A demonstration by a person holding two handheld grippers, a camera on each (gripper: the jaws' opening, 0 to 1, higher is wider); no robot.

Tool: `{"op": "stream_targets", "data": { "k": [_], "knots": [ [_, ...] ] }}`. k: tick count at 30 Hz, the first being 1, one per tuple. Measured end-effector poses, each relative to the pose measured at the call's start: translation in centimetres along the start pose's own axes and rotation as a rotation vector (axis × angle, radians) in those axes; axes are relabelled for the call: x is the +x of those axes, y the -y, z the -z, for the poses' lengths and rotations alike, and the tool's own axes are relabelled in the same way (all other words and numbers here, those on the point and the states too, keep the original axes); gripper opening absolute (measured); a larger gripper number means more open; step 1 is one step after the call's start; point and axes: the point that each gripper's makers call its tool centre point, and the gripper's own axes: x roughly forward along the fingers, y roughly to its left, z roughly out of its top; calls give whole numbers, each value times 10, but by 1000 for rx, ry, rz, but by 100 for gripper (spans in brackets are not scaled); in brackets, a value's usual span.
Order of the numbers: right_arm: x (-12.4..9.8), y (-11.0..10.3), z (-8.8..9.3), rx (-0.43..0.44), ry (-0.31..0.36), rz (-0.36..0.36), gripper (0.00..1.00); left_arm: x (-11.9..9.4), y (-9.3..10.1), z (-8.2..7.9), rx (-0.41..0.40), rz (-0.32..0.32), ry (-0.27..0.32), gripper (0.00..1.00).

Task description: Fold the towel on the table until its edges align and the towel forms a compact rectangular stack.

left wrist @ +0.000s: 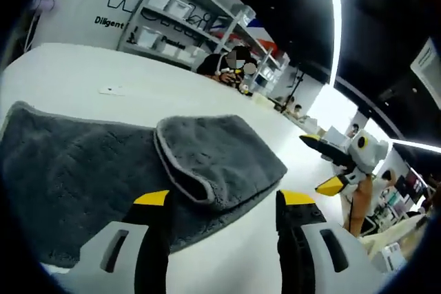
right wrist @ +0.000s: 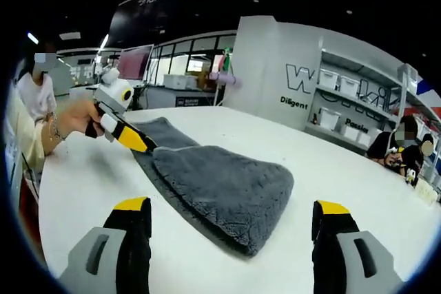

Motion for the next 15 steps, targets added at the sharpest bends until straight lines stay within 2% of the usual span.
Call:
{"op": "stream_targets", "data": {
  "k": [6, 8, 12, 15],
  "knots": [
    [1, -8, -1, 1, 5, -29, 99, 10, -7, 3, -42, -18, 14, 56],
    [1, -9, -2, -3, 9, -31, 99, 11, -11, 1, -59, -26, 35, 51],
    [1, -10, -1, -7, 7, -30, 99, 12, -21, -8, -183, -9, 82, 45],
    [1, -11, -1, -12, 6, -33, 99, 12, -27, -7, -193, -11, 91, 35]
  ]
}}
